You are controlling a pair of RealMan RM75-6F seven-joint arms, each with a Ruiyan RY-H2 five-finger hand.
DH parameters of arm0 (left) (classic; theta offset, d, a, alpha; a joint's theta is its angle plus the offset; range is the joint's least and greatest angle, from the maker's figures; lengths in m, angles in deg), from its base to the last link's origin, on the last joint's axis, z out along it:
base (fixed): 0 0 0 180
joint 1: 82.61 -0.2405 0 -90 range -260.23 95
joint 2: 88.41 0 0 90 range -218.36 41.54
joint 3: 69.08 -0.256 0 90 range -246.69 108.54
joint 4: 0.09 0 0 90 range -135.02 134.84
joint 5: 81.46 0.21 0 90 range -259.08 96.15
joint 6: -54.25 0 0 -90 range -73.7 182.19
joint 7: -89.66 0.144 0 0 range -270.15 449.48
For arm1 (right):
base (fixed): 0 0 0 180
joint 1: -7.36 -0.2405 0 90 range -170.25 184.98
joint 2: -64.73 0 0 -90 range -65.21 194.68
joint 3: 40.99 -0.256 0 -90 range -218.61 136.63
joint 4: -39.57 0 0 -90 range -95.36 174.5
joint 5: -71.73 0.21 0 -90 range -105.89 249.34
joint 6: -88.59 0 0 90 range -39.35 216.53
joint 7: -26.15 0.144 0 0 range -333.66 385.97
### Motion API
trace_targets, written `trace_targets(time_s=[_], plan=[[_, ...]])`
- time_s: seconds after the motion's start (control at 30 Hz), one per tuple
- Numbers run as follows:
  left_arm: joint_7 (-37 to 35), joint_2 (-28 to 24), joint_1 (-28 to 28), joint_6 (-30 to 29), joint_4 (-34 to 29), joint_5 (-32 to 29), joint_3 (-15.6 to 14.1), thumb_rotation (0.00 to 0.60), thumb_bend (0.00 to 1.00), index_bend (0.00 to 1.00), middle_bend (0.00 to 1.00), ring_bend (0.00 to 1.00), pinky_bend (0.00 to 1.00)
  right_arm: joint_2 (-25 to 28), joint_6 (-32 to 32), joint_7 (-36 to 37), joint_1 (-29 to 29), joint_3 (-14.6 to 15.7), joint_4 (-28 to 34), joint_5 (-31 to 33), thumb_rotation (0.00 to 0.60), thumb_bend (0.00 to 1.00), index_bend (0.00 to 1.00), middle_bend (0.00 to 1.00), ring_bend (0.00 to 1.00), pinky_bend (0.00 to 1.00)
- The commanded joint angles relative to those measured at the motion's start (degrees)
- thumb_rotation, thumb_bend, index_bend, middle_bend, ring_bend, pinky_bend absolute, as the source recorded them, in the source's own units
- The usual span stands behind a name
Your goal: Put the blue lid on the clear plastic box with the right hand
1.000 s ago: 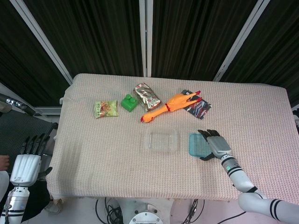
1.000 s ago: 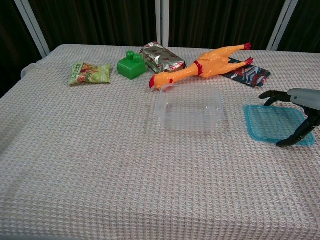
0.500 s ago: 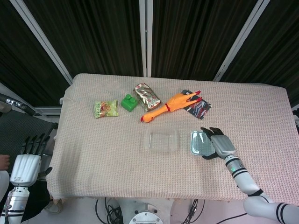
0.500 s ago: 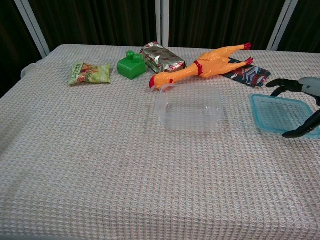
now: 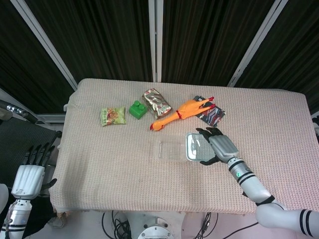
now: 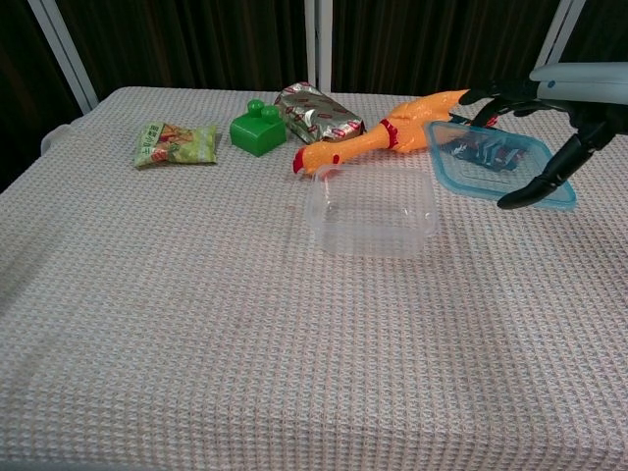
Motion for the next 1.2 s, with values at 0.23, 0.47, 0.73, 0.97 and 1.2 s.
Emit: trace_targets(time_s=[0.23,0.47,0.73,0.97,1.2], plan=[[-2.45,-0.32,-0.04,-0.21,1.50,0.14,-0.02,0.600,0.03,0.05,0.01,0.00,0.00,-9.85,10.02,-17.50,-16.37,-2.21,5.09,28.23,0.600,0.10,0.01,0.35,0.03,0.00],[-4.06,0.13,-0.08,-0.21,2.95,0.12,-0.11,0.600,0.03,0.05,0.01,0.00,0.00,-16.88,16.86,-21.83,-20.83,-3.45,2.45,33.43,0.600,0.10,0.01,0.34,0.03,0.00],[-6.06,0.76,-0.45,-0.31,4.73,-0.36,-0.23,0.600,0.03,0.05,0.01,0.00,0.00,-21.75,19.72,-24.98,-22.70,-3.04,-1.60,35.39,0.600,0.10,0.01,0.34,0.02,0.00],[-7.13,1.16,-0.32,-0.26,5.67,-0.30,-0.15,0.600,0.03,0.05,0.01,0.00,0.00,-23.87,20.54,-25.49,-22.61,-3.33,-3.94,35.90,0.600,0.10,0.00,0.34,0.02,0.00],[-7.63,1.37,0.16,0.29,6.30,-0.21,-0.05,0.600,0.03,0.05,0.01,0.00,0.00,-24.71,20.33,-25.40,-21.87,-3.36,-4.97,35.63,0.600,0.10,0.00,0.33,0.02,0.00]])
